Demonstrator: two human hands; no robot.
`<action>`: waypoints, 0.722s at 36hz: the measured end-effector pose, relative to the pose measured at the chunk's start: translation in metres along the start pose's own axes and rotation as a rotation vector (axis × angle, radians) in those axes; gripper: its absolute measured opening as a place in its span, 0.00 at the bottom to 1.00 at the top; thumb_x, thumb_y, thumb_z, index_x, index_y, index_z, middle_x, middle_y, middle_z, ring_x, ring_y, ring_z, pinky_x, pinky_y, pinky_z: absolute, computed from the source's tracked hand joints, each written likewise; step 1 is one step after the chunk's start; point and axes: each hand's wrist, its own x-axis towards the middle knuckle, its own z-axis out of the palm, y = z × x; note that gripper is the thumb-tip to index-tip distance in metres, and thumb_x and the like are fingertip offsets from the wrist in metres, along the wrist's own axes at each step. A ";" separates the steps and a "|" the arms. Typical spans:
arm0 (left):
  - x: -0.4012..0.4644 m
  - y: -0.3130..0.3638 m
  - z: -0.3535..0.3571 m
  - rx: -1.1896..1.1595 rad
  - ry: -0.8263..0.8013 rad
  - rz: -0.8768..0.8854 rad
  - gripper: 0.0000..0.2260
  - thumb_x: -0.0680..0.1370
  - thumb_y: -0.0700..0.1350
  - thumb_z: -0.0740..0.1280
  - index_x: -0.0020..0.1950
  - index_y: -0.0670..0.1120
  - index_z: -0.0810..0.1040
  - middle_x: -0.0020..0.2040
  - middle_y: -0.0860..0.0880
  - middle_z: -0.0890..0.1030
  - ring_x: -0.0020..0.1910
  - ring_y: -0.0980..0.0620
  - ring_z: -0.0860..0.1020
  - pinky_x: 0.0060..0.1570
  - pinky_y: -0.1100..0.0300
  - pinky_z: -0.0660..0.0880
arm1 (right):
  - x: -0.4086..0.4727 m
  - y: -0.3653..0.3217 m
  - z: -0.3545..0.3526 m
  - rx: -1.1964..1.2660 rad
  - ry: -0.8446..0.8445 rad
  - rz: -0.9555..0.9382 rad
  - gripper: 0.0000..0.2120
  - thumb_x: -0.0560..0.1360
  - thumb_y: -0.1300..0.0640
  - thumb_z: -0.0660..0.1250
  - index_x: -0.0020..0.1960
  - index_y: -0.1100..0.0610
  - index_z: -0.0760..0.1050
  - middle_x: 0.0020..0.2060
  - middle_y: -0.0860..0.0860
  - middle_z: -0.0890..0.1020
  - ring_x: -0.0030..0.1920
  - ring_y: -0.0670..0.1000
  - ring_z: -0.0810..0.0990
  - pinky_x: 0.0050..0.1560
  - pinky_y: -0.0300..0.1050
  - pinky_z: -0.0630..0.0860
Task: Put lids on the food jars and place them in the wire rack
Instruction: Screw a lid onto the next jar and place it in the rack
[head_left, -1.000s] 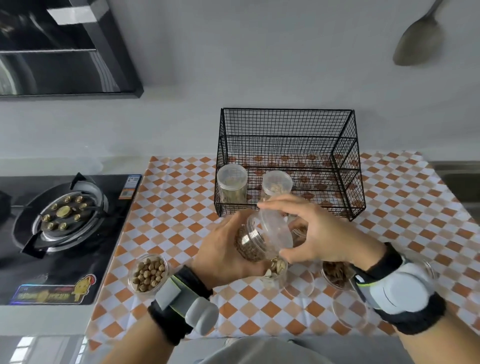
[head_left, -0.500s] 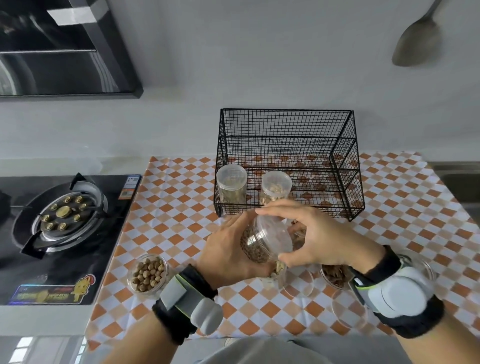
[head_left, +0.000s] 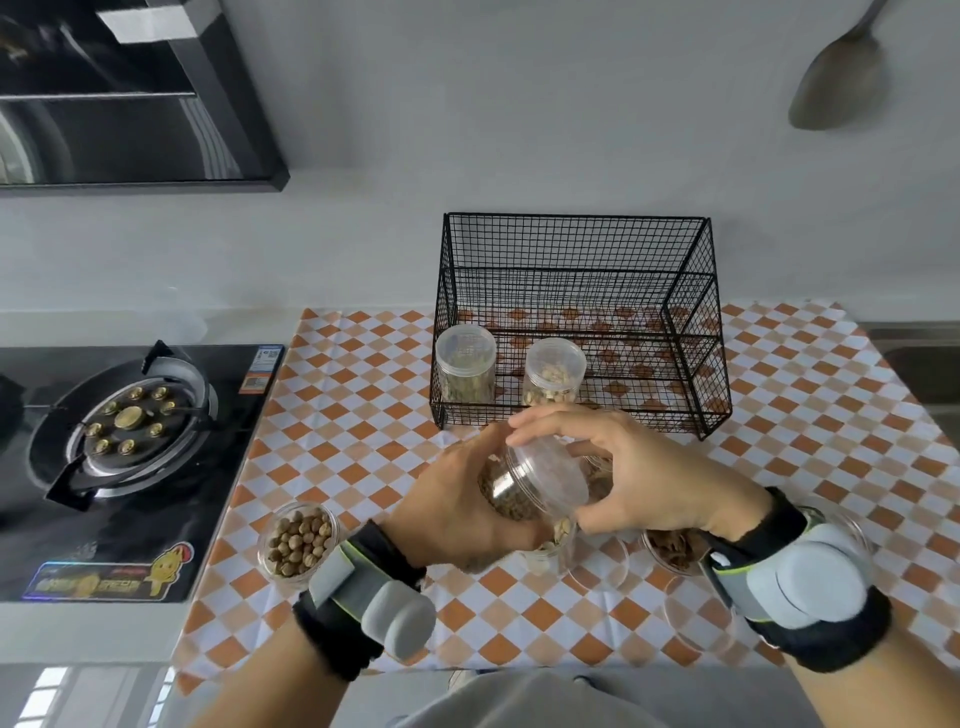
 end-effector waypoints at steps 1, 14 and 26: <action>0.000 0.000 -0.003 -0.024 -0.035 -0.008 0.37 0.64 0.59 0.81 0.69 0.52 0.73 0.57 0.58 0.81 0.56 0.55 0.81 0.56 0.50 0.79 | 0.000 0.000 0.000 0.022 -0.008 -0.005 0.37 0.66 0.69 0.77 0.69 0.42 0.75 0.73 0.33 0.70 0.75 0.38 0.67 0.75 0.49 0.69; 0.000 0.013 -0.025 -0.354 -0.378 -0.106 0.28 0.69 0.50 0.77 0.68 0.46 0.78 0.62 0.50 0.84 0.62 0.51 0.82 0.62 0.58 0.76 | -0.003 -0.006 -0.006 0.130 -0.100 -0.049 0.41 0.65 0.75 0.76 0.72 0.47 0.75 0.72 0.38 0.74 0.75 0.42 0.69 0.75 0.50 0.68; 0.000 0.019 -0.022 -0.148 -0.252 -0.128 0.31 0.67 0.52 0.82 0.67 0.55 0.76 0.58 0.56 0.83 0.58 0.57 0.81 0.63 0.50 0.78 | 0.000 -0.008 0.003 -0.043 0.097 0.226 0.32 0.66 0.24 0.66 0.67 0.35 0.74 0.49 0.36 0.83 0.46 0.39 0.82 0.44 0.40 0.78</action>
